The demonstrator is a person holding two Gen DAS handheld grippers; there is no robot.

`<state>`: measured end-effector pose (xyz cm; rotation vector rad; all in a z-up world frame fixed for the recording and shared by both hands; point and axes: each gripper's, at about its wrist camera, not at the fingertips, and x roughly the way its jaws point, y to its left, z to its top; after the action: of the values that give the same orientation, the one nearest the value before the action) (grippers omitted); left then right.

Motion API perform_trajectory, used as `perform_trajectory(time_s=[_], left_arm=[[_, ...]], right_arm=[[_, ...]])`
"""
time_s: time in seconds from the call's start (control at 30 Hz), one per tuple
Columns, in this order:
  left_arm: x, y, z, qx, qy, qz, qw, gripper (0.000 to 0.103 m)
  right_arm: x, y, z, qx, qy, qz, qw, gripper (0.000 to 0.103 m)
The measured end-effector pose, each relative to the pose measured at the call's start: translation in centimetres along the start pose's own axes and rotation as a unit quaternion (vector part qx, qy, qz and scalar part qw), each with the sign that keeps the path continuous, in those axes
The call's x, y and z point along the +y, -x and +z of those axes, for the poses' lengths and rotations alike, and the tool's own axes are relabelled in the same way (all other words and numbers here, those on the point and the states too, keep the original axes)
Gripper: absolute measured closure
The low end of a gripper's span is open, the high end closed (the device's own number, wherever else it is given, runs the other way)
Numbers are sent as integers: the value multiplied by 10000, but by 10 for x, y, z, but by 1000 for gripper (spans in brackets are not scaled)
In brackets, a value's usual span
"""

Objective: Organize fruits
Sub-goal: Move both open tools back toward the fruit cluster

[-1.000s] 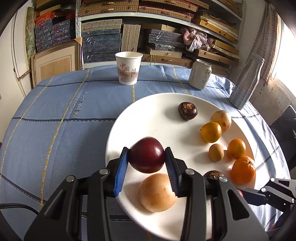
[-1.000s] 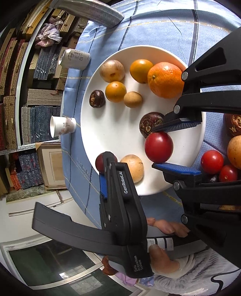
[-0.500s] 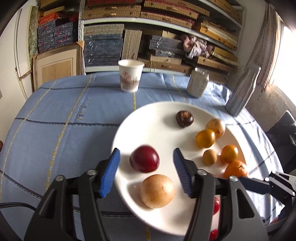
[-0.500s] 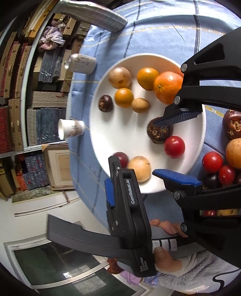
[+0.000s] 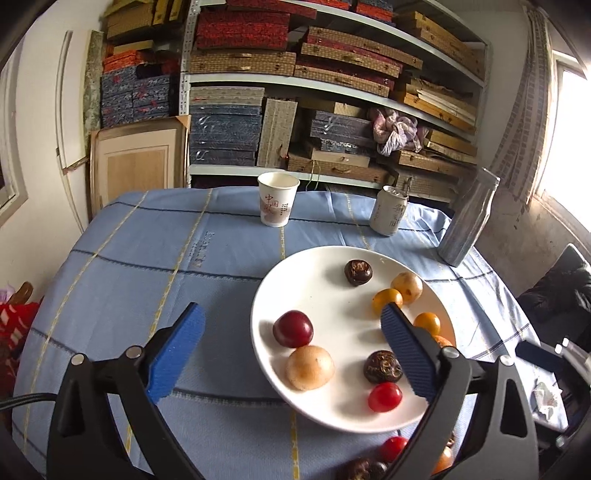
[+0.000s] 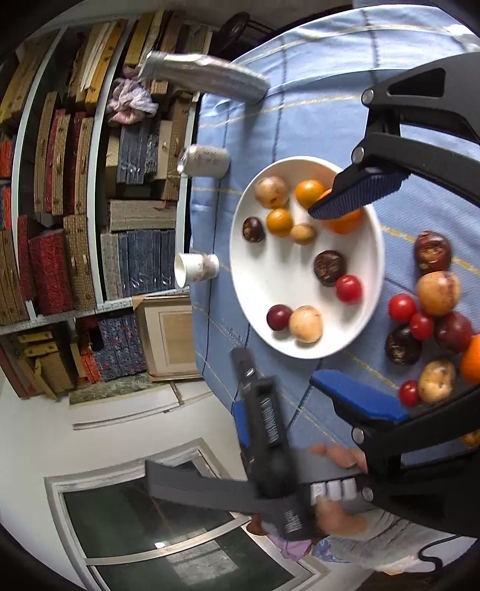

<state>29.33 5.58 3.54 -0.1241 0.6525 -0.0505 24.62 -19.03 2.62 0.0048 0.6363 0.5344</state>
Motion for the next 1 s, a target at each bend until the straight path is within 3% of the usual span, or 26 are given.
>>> perform_trajectory(time_s=[0.13, 0.27, 0.43, 0.57, 0.8, 1.0], left_arm=[[3, 17, -18, 25, 58, 22, 10000, 9], [12, 31, -63, 238, 42, 200, 9995, 9], [23, 54, -101, 416, 120, 350, 9984, 9], [27, 77, -132, 429, 117, 469, 9979, 9], [9, 119, -186, 395, -420, 217, 9981, 5], [-23, 130, -200, 446, -1056, -284, 9930, 5]], right_arm=[[-19, 10, -34, 3, -296, -141, 9995, 17], [-43, 20, -60, 82, -679, -258, 9973, 16], [-53, 37, -64, -197, -913, -278, 9952, 5], [-58, 45, -69, -252, -988, -289, 9944, 5], [-64, 54, -86, -235, -1098, -309, 9932, 5], [-74, 54, -97, -110, -1318, -411, 9904, 5]])
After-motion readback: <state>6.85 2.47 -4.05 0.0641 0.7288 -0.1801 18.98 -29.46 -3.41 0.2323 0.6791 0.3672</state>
